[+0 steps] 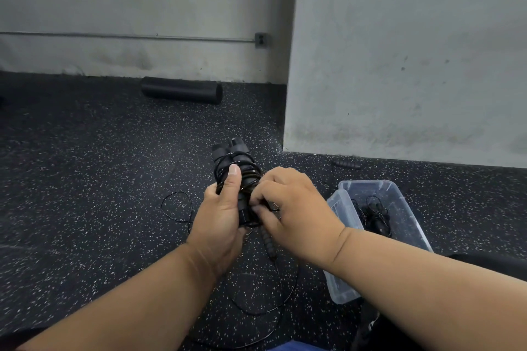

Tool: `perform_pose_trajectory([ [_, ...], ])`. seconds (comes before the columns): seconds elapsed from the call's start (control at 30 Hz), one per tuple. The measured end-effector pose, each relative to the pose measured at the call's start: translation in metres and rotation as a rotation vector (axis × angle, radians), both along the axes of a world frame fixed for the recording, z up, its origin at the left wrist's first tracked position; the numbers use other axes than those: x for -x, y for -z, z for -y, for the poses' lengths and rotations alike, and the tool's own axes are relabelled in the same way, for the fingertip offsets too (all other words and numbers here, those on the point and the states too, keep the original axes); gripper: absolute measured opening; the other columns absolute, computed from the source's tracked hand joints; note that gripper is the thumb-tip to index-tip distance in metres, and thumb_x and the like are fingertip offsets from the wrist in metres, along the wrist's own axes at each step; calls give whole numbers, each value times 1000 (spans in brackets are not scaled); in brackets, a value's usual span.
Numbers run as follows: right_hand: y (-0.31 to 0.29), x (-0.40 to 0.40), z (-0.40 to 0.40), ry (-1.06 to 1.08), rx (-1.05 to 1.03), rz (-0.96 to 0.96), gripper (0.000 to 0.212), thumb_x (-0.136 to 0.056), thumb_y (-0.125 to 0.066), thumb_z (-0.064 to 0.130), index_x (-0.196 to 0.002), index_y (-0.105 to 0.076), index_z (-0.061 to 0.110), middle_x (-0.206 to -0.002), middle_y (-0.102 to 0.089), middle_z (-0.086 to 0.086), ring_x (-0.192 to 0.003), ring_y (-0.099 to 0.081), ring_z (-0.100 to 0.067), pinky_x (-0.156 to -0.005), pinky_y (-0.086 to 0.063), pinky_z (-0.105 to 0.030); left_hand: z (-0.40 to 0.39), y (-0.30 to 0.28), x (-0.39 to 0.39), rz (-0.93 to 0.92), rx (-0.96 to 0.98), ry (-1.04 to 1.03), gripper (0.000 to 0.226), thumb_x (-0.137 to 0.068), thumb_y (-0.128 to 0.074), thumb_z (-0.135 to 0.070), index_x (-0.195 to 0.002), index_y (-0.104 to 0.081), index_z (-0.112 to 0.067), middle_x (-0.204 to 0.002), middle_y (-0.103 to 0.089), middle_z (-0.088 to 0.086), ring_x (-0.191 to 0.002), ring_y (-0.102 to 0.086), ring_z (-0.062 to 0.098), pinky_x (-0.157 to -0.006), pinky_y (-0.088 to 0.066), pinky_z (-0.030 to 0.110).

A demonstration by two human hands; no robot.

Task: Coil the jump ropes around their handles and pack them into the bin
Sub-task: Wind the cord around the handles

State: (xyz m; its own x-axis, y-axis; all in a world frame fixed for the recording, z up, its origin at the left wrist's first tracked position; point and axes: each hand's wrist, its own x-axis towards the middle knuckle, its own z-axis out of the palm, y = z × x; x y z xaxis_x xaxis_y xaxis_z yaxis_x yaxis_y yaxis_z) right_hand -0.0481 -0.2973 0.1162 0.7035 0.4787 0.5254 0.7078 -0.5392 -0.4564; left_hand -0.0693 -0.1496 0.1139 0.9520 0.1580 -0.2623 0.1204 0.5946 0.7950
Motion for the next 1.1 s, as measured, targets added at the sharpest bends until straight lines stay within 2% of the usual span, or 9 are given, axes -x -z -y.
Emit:
perform_pose_trajectory([
  [0.13, -2, -3, 2, 59, 52, 53, 8, -83, -80, 31, -80, -73, 28, -94, -66, 11, -94, -59, -20, -90, -43, -39, -1, 3, 0, -24, -15, -2, 66, -100, -63, -46, -144, -44, -1, -128, -69, 28, -111, -73, 37, -76, -63, 41],
  [0.3, 3, -1, 2, 36, 246, 215, 26, -92, -62, 46, -83, -78, 27, -114, -67, 0, -101, -61, -29, -87, -47, -43, 1, 7, 0, -69, -47, -29, 67, -97, -65, -50, -143, -47, -5, -128, -69, 29, -100, -75, 37, -64, -62, 40],
  [0.5, 7, 10, 2, 17, 123, -22, 30, -86, -67, 57, -96, -80, 31, -132, -59, 4, -122, -53, -23, -107, -40, -44, -1, 7, -1, -30, -40, -52, 82, -92, -73, -54, -143, -43, 2, -129, -66, 32, -114, -71, 44, -84, -62, 48],
  [0.67, 9, 13, -3, 27, 2, -84, 16, -84, -70, 41, -87, -79, 29, -130, -61, 5, -123, -54, -22, -103, -45, -52, 2, 6, -2, -18, -81, -40, 65, -93, -64, -46, -138, -44, -4, -124, -70, 29, -108, -74, 38, -76, -65, 41],
  [0.73, 7, 16, -5, 8, -45, -105, 12, -82, -68, 37, -82, -76, 28, -127, -60, 8, -121, -54, -18, -102, -45, -49, 0, 5, -2, -2, -144, -19, 60, -94, -64, -48, -133, -47, -6, -119, -72, 26, -104, -75, 34, -76, -64, 41],
  [0.83, -10, 21, -6, -2, -145, -248, 6, -81, -66, 36, -79, -70, 32, -120, -58, 16, -119, -52, -9, -105, -42, -33, -7, 11, -4, -2, -342, 57, 60, -86, -68, -60, -126, -53, -18, -115, -75, 20, -107, -74, 35, -91, -62, 54],
  [0.97, -43, 27, -2, -167, -218, -373, 14, -86, -73, 13, -80, -67, 25, -103, -67, 12, -105, -63, -9, -94, -45, -19, -16, 21, -7, -38, -418, 53, 15, -108, -57, -29, -121, -54, -22, -120, -71, 24, -110, -72, 39, -87, -63, 52],
  [1.03, -54, 22, 2, -196, -289, -477, 16, -89, -72, 7, -81, -68, 20, -88, -68, 5, -81, -62, -4, -76, -49, -21, -16, 20, -8, -40, -401, 49, 29, -104, -61, -38, -123, -52, -18, -119, -71, 23, -108, -73, 37, -85, -64, 50],
  [1.1, -57, 10, 9, -158, -370, -578, 9, -94, -69, 8, -86, -67, 11, -71, -61, 1, -62, -50, -7, -57, -42, -23, -14, 20, -6, -20, -473, 106, 47, -92, -62, -58, -122, -52, -23, -111, -75, 17, -100, -75, 33, -81, -65, 51],
])
